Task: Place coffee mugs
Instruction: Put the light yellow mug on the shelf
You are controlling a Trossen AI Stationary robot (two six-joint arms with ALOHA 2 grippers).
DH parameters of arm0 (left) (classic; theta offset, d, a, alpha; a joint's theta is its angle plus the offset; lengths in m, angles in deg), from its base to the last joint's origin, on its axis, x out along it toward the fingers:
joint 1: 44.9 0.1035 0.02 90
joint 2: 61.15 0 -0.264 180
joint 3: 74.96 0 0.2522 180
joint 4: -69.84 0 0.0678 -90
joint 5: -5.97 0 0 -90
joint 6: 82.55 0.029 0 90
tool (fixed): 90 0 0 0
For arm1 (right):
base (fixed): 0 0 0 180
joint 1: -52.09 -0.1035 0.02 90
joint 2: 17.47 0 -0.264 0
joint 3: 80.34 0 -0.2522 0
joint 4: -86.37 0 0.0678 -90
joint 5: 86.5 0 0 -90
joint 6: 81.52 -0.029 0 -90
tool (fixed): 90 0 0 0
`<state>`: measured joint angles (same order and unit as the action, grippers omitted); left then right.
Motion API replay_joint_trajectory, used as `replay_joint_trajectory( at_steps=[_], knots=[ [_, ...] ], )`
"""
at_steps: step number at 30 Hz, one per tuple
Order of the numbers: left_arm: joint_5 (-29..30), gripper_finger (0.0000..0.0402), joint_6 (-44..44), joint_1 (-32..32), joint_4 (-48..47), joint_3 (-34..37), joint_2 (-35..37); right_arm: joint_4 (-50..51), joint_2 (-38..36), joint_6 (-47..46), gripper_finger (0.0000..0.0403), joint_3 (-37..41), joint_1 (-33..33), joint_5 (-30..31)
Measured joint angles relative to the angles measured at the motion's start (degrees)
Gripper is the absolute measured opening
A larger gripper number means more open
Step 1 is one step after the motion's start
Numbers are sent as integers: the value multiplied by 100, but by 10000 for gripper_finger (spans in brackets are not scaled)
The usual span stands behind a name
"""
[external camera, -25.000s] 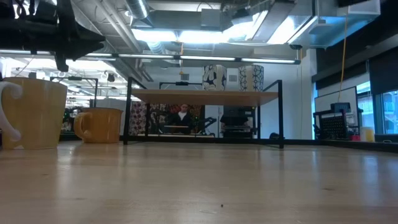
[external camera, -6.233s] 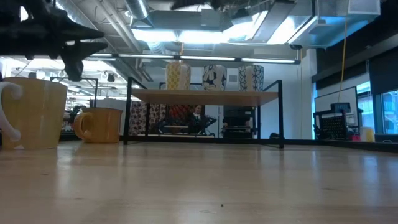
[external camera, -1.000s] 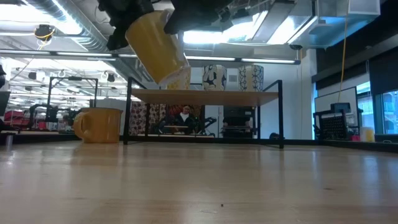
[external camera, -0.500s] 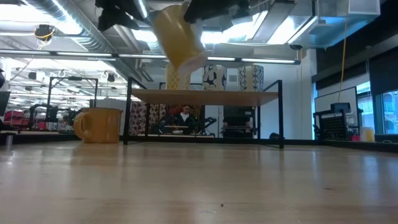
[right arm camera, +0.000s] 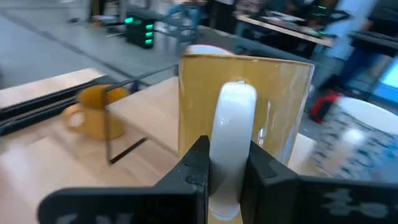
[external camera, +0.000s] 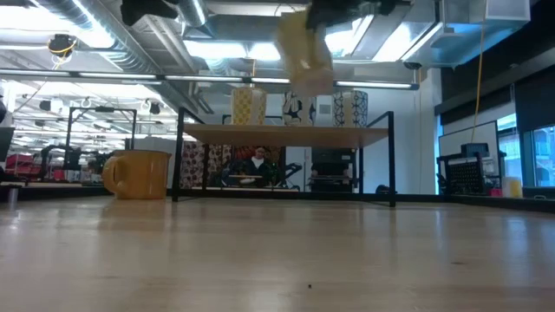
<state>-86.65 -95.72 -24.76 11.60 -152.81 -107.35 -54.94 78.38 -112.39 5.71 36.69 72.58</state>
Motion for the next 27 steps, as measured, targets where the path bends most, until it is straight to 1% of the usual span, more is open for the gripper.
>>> replay_joint_trajectory(
  at_steps=[3,9,12,14,17,22,24,27],
  knots=[
    [0,136,262,1,2,0,64,679,-35,-852,29,0,-7,366],
    [-10,137,339,-2,-6,0,62,2230,-35,-2567,29,0,4,572],
    [-153,137,431,-2,-6,0,58,2959,-35,-3493,29,0,-31,848],
    [-205,137,483,-4,-3,0,60,3340,-35,-3929,29,0,-31,962],
    [-202,137,483,-4,-1,0,58,3637,-17,-4232,29,0,-33,1007],
    [-201,137,483,-4,23,0,58,3776,-2,-4258,29,36,-33,1283],
    [-201,137,483,-4,25,0,58,3754,-2,-4351,29,174,-33,1463],
    [-201,137,483,-4,23,0,58,3765,-2,-4716,29,429,-37,1540]
  ],
)
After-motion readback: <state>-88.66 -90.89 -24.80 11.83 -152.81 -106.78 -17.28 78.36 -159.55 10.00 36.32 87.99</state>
